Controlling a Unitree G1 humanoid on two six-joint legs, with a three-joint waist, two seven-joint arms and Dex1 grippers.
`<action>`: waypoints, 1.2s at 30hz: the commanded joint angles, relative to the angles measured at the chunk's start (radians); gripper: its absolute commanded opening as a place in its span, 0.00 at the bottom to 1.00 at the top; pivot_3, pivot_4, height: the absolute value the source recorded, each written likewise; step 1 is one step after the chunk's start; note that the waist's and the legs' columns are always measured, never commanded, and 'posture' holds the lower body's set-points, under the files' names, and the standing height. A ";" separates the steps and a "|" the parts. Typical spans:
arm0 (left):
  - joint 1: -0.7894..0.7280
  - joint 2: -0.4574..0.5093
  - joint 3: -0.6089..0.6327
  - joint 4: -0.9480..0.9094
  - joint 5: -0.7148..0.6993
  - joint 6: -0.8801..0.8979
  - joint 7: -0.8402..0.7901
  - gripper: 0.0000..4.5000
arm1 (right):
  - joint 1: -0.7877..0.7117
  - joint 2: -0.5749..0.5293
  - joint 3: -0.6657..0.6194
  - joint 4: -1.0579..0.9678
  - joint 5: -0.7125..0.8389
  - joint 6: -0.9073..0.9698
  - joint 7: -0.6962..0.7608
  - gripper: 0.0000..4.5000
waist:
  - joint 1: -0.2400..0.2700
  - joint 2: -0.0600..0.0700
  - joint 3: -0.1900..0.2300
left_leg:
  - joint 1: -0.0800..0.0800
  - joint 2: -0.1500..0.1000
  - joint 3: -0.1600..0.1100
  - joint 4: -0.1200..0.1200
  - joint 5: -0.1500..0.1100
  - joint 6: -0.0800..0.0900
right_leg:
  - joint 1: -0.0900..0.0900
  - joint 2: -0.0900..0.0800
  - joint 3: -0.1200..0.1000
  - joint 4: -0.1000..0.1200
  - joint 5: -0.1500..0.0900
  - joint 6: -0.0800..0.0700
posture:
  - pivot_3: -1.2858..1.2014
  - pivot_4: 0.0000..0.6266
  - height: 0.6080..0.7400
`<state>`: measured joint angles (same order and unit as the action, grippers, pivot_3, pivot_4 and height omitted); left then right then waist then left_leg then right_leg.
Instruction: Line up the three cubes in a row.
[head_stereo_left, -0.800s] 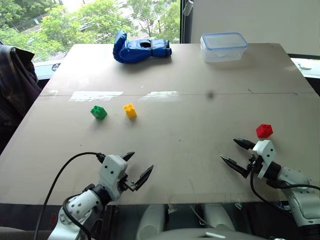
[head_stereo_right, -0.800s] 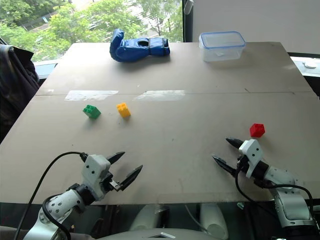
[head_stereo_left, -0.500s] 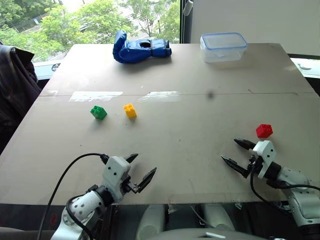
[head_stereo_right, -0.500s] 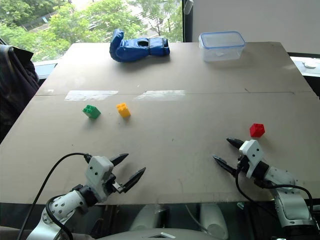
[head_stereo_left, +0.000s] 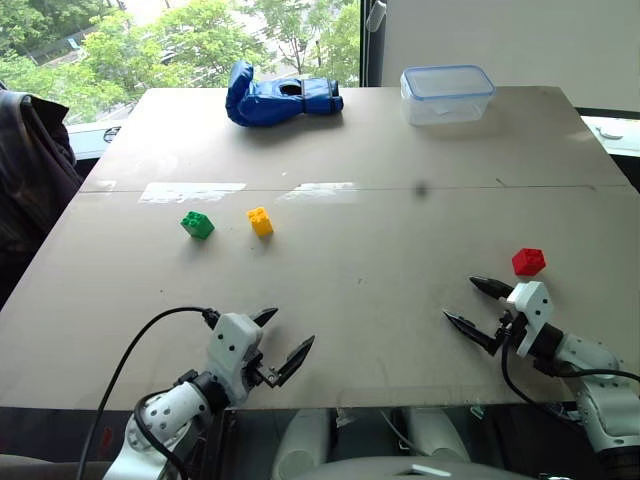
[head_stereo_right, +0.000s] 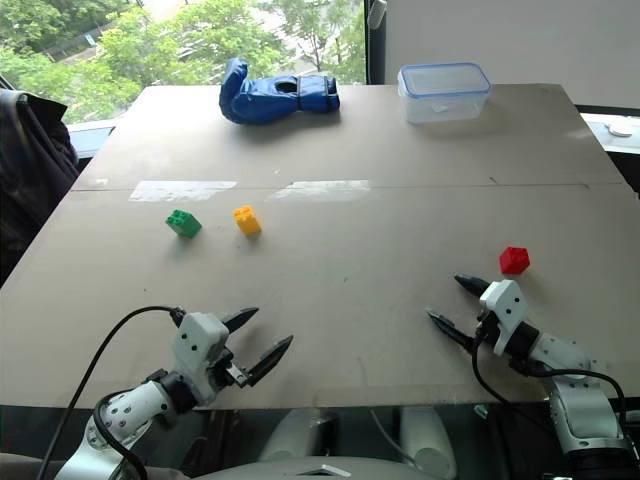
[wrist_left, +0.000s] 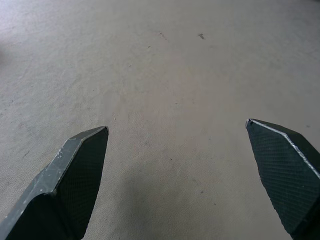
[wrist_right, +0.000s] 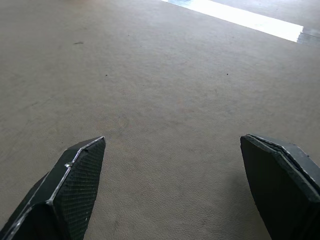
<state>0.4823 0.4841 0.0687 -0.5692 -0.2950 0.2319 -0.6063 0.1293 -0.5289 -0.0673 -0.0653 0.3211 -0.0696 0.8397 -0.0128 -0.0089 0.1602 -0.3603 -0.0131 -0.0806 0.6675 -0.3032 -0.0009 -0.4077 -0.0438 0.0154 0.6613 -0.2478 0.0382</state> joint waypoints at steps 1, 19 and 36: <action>-0.023 0.022 -0.002 -0.026 0.000 -0.018 -0.021 1.00 | 0.007 0.009 -0.058 -0.027 0.006 -0.032 -0.043 0.99 | 0.000 0.000 0.000 | 0.000 0.000 0.000 0.000 0.000 0.000 | 0.000 0.000 0.000 0.000 0.000 0.000 | 0.52 0.24 1.00; -0.601 0.361 0.010 -0.039 -0.387 0.280 -0.414 1.00 | 0.001 0.190 -0.237 -0.189 -0.007 0.268 -0.545 0.99 | -0.020 0.005 0.000 | 0.002 0.000 0.004 0.001 0.000 0.000 | 0.000 0.006 0.004 0.003 0.000 0.000 | 0.52 0.24 1.00; -0.683 0.378 0.035 -0.035 -0.434 0.324 -0.419 1.00 | -0.152 0.212 -0.240 -0.082 -0.024 0.322 -0.625 0.80 | -0.022 0.005 0.000 | 0.000 0.000 0.004 0.001 0.000 0.000 | -0.002 0.006 0.005 0.002 0.000 0.000 | 0.52 0.24 1.00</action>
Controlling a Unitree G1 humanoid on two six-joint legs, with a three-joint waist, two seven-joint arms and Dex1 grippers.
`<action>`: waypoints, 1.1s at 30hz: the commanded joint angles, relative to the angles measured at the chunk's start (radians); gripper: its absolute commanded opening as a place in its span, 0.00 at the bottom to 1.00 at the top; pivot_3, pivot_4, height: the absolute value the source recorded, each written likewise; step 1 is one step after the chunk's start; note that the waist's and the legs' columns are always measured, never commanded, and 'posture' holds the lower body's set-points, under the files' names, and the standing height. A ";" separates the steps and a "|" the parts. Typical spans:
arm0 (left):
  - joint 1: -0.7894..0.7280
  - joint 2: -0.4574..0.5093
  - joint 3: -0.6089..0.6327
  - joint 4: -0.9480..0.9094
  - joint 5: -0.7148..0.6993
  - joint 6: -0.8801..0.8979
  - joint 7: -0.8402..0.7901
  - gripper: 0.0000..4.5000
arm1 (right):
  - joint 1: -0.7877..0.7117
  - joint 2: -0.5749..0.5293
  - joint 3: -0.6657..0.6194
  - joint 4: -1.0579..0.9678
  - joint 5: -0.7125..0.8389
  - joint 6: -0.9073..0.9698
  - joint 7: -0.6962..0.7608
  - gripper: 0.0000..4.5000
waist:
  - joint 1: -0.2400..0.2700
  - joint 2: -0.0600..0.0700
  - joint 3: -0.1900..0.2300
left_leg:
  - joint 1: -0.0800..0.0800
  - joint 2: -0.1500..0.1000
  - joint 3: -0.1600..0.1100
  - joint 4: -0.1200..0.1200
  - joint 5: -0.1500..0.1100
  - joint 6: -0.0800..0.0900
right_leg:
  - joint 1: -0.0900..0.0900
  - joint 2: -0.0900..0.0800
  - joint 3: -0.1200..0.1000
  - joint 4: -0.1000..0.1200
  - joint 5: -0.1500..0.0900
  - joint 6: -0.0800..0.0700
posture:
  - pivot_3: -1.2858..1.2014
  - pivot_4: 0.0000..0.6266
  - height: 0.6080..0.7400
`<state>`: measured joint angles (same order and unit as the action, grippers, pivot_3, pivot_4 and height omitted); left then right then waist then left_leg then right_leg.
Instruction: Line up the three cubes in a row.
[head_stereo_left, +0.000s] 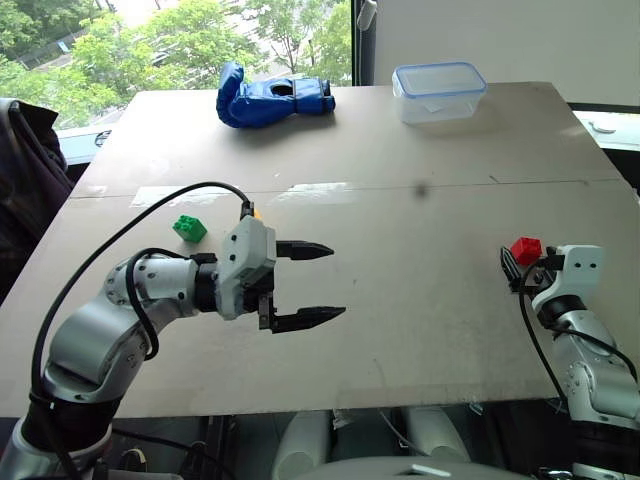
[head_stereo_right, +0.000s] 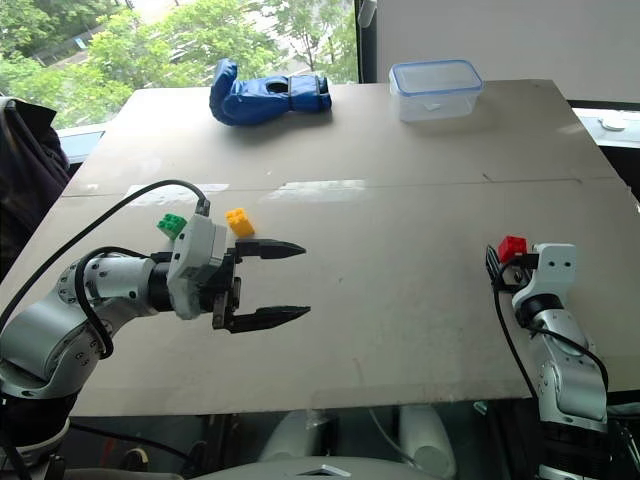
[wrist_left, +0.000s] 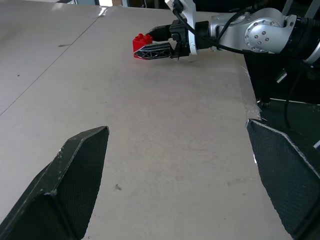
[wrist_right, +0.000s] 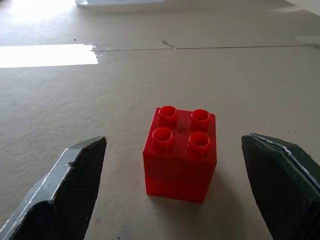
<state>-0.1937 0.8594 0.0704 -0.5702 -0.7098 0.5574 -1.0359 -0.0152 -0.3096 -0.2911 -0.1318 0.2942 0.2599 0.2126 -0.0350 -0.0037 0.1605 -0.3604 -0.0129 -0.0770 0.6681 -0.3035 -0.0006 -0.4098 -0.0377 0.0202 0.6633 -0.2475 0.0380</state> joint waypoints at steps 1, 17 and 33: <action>-0.005 0.003 0.034 -0.037 -0.020 0.000 0.013 1.00 | -0.007 -0.007 -0.013 -0.016 0.002 -0.008 0.004 0.70 | 0.000 0.000 0.000 | 0.000 0.000 0.000 0.000 0.000 0.000 | 0.000 0.000 0.000 0.000 0.000 0.000 | 0.52 0.24 1.00; 0.154 0.062 0.147 -0.053 -0.046 0.000 -0.031 1.00 | -0.185 -0.246 0.241 0.097 0.105 -0.165 0.747 0.28 | -0.010 0.001 0.001 | 0.001 0.002 0.002 0.000 -0.001 0.001 | -0.001 0.002 0.002 0.000 0.000 0.000 | 0.52 0.24 1.00; 0.267 0.085 0.235 -0.083 -0.033 -0.027 -0.053 1.00 | -0.755 -0.228 0.482 1.041 -0.007 -0.703 1.402 0.28 | -0.005 -0.003 0.006 | -0.001 0.004 0.001 0.000 0.001 -0.002 | -0.002 -0.001 0.000 -0.001 0.001 0.000 | 0.52 0.24 1.00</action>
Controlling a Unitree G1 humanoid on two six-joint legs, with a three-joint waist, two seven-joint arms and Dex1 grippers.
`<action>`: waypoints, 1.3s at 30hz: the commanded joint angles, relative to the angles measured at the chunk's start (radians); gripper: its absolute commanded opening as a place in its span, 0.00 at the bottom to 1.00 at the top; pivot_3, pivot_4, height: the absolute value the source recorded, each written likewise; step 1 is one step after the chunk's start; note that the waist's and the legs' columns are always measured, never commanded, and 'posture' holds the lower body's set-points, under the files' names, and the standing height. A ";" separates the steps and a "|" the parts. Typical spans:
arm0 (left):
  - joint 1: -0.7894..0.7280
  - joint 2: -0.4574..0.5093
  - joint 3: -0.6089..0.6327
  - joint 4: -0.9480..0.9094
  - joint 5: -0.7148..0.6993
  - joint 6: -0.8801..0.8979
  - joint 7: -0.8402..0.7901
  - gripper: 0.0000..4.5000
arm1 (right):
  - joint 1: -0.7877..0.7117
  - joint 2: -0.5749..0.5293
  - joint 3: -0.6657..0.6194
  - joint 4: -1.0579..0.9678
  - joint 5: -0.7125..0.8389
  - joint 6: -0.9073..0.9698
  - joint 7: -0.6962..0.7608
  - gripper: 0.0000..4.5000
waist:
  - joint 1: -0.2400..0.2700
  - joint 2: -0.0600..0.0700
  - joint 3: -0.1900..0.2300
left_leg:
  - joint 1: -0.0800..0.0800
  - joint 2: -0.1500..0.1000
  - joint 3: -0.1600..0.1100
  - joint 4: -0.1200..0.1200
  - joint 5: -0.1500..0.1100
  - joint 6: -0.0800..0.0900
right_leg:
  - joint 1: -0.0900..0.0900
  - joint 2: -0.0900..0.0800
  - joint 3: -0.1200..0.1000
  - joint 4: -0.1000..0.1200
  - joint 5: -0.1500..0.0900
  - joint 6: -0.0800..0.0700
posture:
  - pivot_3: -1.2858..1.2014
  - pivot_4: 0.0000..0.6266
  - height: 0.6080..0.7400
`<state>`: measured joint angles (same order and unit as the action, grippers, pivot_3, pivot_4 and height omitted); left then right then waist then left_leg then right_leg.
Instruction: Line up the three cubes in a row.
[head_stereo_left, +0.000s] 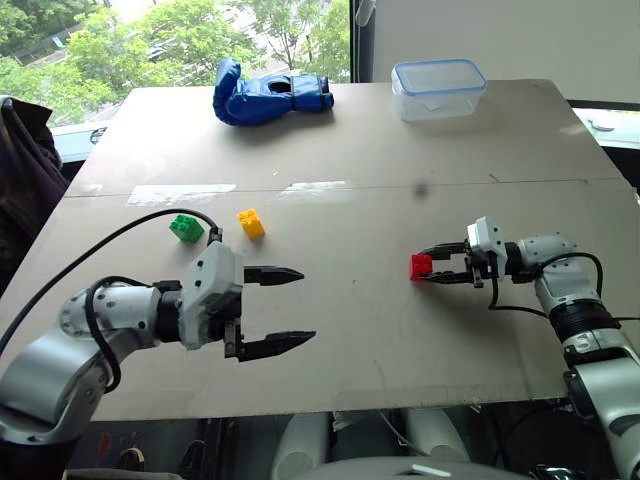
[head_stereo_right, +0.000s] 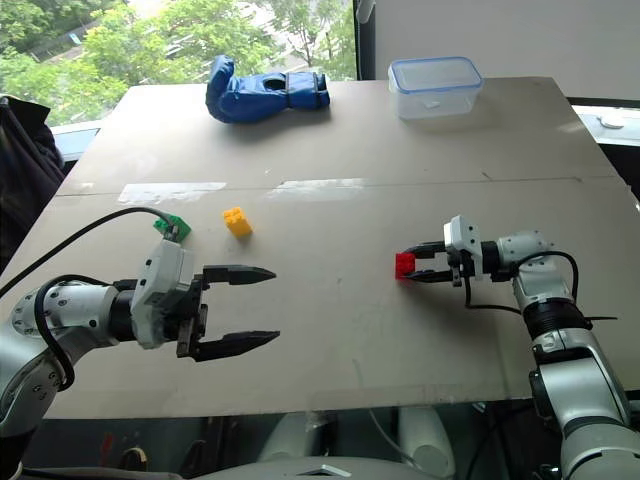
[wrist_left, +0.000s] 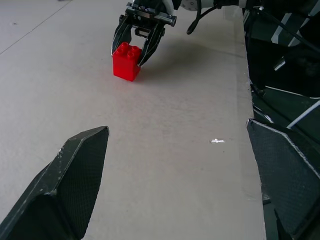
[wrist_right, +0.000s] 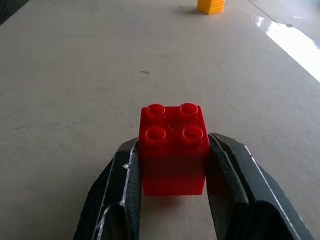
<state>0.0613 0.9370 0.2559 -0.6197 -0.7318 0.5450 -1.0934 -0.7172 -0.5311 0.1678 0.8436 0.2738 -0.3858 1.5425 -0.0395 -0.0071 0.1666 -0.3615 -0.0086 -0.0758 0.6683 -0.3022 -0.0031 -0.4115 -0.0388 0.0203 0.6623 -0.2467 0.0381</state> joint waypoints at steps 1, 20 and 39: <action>0.020 0.006 0.056 -0.037 -0.012 -0.014 0.006 1.00 | -0.073 -0.007 0.037 0.092 0.024 -0.049 0.072 0.28 | -0.001 0.000 0.000 | 0.000 0.000 0.000 0.000 0.000 0.000 | 0.000 0.000 0.000 0.000 0.000 0.000 | 0.52 0.24 1.00; 0.123 -0.064 0.124 -0.052 -0.018 -0.033 0.069 1.00 | -0.105 -0.072 0.060 0.023 0.158 -0.020 0.072 0.99 | -0.001 0.003 0.002 | 0.000 0.000 0.000 0.000 0.000 0.000 | 0.000 -0.001 0.001 0.000 0.000 0.000 | 0.52 0.24 1.00; -0.114 -0.636 -0.132 0.097 0.593 0.013 1.082 1.00 | 0.363 -0.031 -0.112 -0.952 0.230 0.521 -0.462 0.99 | 0.033 0.001 0.001 | -0.002 -0.006 -0.004 0.001 0.000 0.000 | 0.000 -0.008 -0.003 0.000 0.003 0.002 | 0.52 0.24 1.00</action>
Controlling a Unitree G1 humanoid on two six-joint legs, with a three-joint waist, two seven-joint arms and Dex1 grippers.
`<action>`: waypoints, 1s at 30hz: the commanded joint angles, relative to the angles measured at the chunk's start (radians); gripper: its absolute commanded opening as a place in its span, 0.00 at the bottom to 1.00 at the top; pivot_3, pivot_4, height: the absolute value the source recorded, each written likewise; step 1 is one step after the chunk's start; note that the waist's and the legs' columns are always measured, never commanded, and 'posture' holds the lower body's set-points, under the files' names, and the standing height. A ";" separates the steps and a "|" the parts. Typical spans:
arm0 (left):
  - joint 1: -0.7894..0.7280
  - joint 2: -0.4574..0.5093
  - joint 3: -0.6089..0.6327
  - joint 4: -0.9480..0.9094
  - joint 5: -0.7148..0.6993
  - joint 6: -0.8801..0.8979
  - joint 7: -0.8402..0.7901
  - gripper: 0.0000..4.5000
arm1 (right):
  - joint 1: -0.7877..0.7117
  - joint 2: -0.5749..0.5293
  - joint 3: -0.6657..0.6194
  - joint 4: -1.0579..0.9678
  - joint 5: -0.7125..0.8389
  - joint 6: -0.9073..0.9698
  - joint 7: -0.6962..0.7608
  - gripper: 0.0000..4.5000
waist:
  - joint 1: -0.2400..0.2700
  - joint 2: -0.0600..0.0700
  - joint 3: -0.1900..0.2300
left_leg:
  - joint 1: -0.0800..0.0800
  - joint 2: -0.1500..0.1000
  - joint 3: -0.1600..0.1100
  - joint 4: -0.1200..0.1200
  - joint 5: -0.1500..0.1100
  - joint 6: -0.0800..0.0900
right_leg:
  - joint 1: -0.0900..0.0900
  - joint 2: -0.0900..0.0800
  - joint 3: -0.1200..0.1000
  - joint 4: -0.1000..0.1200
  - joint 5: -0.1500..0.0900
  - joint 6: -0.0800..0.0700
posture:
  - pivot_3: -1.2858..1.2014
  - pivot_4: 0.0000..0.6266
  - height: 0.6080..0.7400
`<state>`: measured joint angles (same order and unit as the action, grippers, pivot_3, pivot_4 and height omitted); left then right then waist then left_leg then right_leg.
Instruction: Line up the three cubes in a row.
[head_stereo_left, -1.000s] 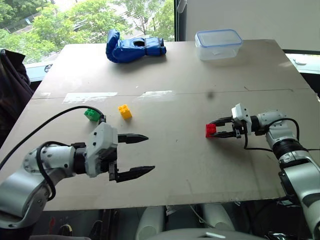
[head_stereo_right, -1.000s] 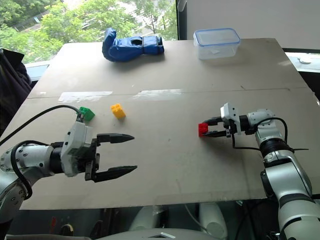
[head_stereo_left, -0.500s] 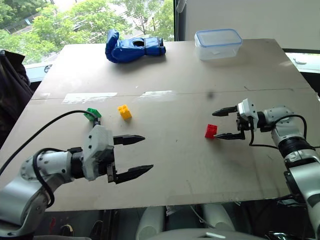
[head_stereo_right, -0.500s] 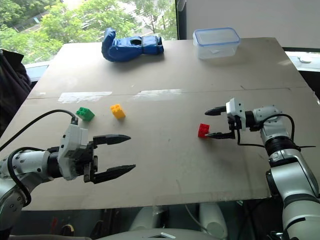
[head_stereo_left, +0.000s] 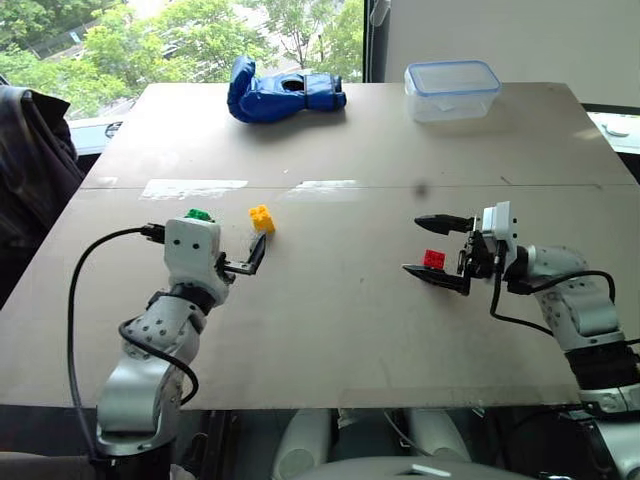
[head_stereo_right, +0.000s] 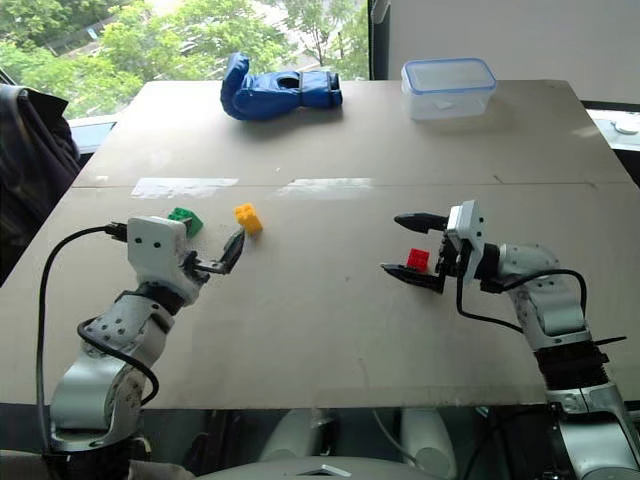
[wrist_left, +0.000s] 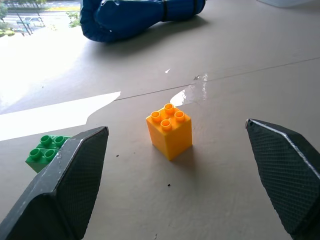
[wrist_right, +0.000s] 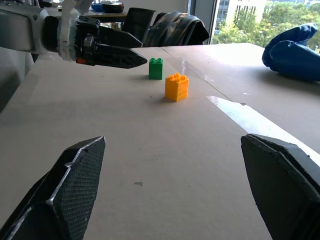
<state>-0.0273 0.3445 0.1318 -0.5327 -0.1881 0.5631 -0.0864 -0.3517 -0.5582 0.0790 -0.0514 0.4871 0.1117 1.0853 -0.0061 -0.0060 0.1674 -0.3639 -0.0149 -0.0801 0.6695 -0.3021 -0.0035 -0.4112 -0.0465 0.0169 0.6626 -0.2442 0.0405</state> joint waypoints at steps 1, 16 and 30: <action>-0.034 -0.062 0.009 0.014 0.057 -0.002 0.097 1.00 | -0.004 -0.006 -0.027 -0.069 0.024 0.037 -0.008 0.99 | -0.003 0.000 0.000 | 0.000 0.000 0.000 0.000 0.000 0.000 | 0.000 0.000 -0.001 0.000 0.000 0.000 | 0.52 0.24 1.00; -0.064 0.183 0.231 0.362 0.015 -0.168 -0.174 1.00 | 0.005 0.009 -0.042 -0.102 0.027 0.076 -0.034 0.99 | -0.003 -0.001 0.000 | 0.000 0.000 -0.001 0.000 0.000 0.000 | 0.000 0.001 -0.003 0.000 0.000 0.000 | 0.52 0.24 1.00; -0.245 0.325 0.188 0.854 0.040 -0.457 -0.373 1.00 | 0.016 0.018 -0.035 -0.120 0.021 0.070 -0.029 0.99 | -0.009 -0.001 0.000 | 0.000 0.001 0.000 -0.001 0.000 -0.001 | -0.001 -0.002 -0.002 -0.001 0.000 0.000 | 0.52 0.24 1.00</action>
<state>-0.2583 0.6530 0.3103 0.3099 -0.1498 0.1439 -0.4517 -0.3378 -0.5429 0.0593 -0.1292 0.5048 0.1922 1.0595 -0.0148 -0.0072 0.1674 -0.3641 -0.0142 -0.0804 0.6690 -0.3018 -0.0041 -0.4121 -0.0487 0.0149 0.6618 -0.2443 0.0405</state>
